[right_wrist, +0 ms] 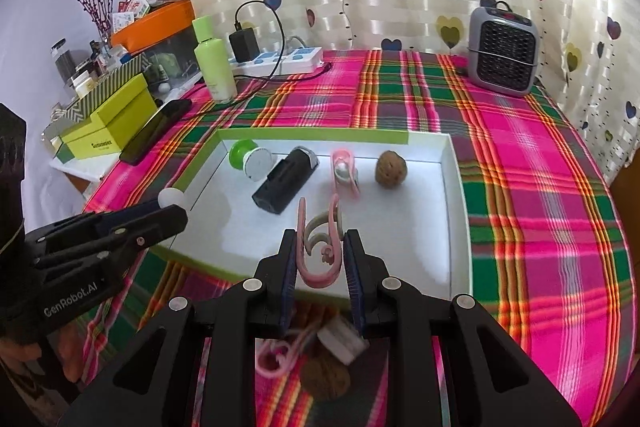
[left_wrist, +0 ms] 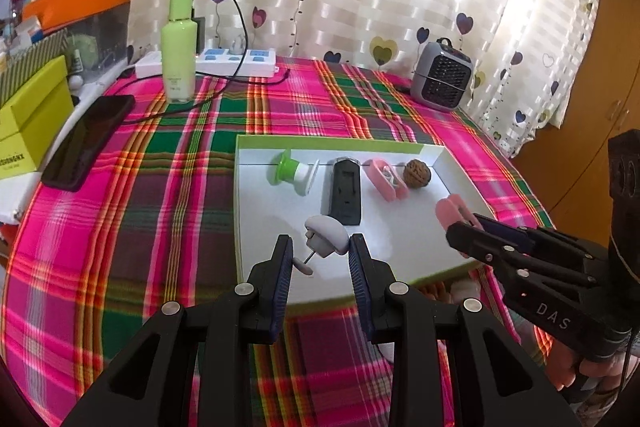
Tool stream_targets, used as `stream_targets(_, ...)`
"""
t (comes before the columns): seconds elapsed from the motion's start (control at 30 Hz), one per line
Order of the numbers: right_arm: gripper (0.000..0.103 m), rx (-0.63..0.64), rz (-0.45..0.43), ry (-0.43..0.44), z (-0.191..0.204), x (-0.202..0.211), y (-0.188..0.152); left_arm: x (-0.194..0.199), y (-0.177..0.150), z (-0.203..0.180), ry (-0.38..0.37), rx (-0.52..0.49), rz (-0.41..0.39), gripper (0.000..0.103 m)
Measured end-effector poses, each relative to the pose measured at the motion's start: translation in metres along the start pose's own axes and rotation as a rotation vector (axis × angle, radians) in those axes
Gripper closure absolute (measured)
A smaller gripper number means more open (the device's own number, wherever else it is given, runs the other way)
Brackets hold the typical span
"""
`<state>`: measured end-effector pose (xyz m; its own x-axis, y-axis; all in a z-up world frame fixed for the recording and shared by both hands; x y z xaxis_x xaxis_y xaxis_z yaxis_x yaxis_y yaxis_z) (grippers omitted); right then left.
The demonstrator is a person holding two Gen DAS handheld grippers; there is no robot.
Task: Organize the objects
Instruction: 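Carry the pink clip and white knob into the white box with both grippers, then lower both items into the box and open both grippers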
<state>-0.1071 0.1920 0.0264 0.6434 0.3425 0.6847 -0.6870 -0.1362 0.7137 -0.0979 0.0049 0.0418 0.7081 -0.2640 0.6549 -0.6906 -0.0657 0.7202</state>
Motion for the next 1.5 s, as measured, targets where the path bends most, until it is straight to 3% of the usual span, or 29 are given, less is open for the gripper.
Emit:
stream_targets(0.67,0.079,0.017,0.079,0.002,-0.001,-0.051,0.015,-0.048,0.017,0.006,0.034,-0.011,0.053,0.076)
stream_targets(1.5,0.079,0.038,0.115,-0.004,-0.004,-0.067,0.014,-0.069,0.021,0.003,0.061,-0.035,0.083,0.076)
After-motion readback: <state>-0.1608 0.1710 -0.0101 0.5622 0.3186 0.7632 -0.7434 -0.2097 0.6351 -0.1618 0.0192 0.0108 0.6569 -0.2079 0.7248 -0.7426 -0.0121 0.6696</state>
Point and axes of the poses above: each gripper's, at about its wrist camera, not at the fingertips, and x roughly against the way its jaws point, z to its left, y to its top, the point moved 1 cm from there along -x, roughly the way its jaws point, and after that the axes turned 3 degrees about -z, right-handed, at the moved point
